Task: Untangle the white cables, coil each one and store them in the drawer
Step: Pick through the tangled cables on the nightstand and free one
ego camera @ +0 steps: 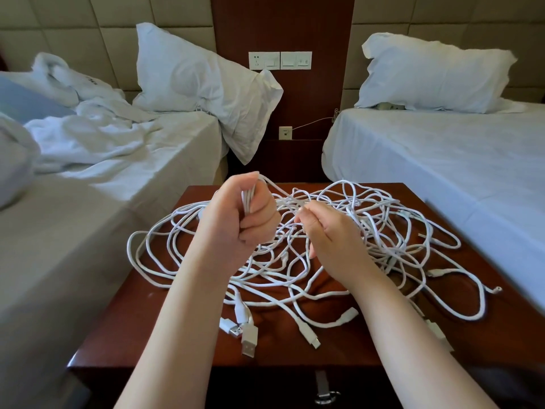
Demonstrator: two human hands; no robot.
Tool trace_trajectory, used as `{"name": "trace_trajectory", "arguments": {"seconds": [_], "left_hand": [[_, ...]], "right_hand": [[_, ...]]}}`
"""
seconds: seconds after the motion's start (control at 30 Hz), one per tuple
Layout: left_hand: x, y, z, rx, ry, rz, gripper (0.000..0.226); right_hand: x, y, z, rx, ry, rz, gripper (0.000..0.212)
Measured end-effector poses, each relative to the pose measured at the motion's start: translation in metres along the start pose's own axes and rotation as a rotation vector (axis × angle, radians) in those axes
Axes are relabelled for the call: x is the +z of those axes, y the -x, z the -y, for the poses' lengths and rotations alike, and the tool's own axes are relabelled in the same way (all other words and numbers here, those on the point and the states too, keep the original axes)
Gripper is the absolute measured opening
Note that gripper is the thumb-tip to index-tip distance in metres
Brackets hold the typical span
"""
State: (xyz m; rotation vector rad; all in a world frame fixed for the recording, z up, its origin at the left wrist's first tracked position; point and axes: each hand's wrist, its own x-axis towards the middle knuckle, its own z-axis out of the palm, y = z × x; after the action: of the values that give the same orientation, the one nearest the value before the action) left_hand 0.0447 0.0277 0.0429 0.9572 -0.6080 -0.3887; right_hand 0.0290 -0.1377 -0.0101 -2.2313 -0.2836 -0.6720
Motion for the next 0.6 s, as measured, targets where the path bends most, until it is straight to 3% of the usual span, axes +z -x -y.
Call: {"name": "trace_trajectory", "arguments": {"seconds": [0.23, 0.3, 0.43, 0.6], "left_hand": [[-0.002, 0.0, -0.002, 0.212, 0.099, -0.062, 0.039], [-0.005, 0.003, -0.012, 0.279, 0.061, -0.106, 0.038], [-0.008, 0.005, -0.016, 0.203, -0.104, -0.252, 0.034], [-0.005, 0.003, -0.007, 0.095, -0.163, -0.301, 0.06]], "right_hand": [[-0.003, 0.002, -0.004, 0.168, 0.082, 0.042, 0.022], [-0.009, 0.002, -0.006, 0.168, 0.104, -0.019, 0.03], [-0.012, 0.003, -0.007, 0.182, 0.143, -0.022, 0.031], [-0.011, 0.006, 0.002, 0.229, 0.07, 0.034, 0.034]]}}
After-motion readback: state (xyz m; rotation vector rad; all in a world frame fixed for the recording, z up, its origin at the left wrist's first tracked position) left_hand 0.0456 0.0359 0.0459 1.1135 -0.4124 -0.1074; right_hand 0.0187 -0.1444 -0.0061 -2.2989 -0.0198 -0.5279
